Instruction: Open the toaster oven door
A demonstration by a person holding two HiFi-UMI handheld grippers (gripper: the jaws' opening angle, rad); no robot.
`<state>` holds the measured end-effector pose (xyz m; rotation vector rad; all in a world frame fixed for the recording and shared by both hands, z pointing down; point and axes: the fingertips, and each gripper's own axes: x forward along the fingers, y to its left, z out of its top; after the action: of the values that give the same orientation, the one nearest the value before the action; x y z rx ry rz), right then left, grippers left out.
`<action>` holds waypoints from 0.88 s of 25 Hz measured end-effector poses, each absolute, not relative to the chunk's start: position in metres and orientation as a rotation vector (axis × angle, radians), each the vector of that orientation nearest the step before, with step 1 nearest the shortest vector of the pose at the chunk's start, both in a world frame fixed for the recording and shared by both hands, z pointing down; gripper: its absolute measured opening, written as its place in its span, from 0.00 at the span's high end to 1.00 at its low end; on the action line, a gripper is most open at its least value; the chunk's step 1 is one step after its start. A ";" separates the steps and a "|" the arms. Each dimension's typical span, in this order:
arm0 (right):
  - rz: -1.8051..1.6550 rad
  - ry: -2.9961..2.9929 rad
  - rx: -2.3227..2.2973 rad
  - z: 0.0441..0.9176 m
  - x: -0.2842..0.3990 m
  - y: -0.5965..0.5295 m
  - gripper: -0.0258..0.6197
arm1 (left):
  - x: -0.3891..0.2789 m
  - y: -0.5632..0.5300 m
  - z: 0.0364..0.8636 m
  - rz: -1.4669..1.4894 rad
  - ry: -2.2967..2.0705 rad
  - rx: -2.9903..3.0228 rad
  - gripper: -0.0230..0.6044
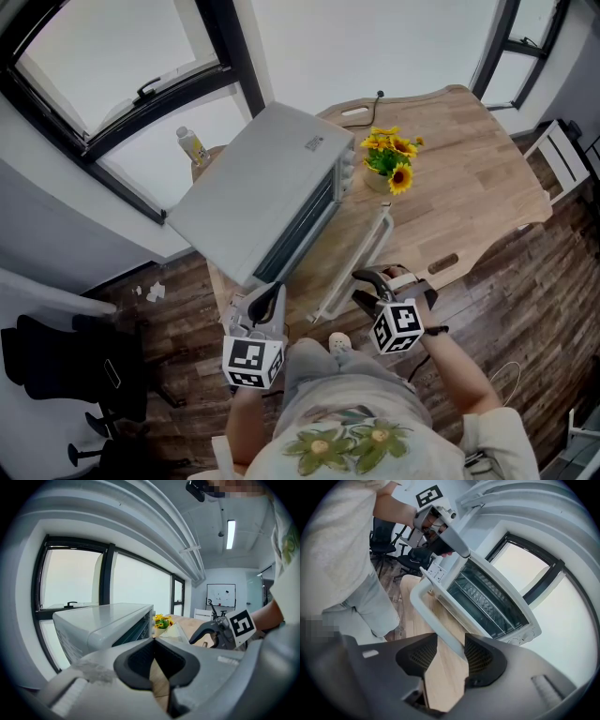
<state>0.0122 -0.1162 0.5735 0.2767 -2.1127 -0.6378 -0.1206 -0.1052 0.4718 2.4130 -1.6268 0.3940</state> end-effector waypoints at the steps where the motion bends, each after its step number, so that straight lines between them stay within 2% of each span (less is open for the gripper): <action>1: -0.629 -2.110 0.271 0.574 0.013 -0.116 0.68 | -0.121 -0.105 0.472 0.395 -1.626 2.414 0.96; 22: -0.498 -2.061 0.205 0.588 0.023 -0.109 0.66 | -0.117 -0.111 0.478 0.418 -1.582 2.427 0.96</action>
<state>0.0227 -0.1092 0.5885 0.2048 -2.0610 -0.4981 -0.1175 -0.1113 0.4781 2.4270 -1.5816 0.4178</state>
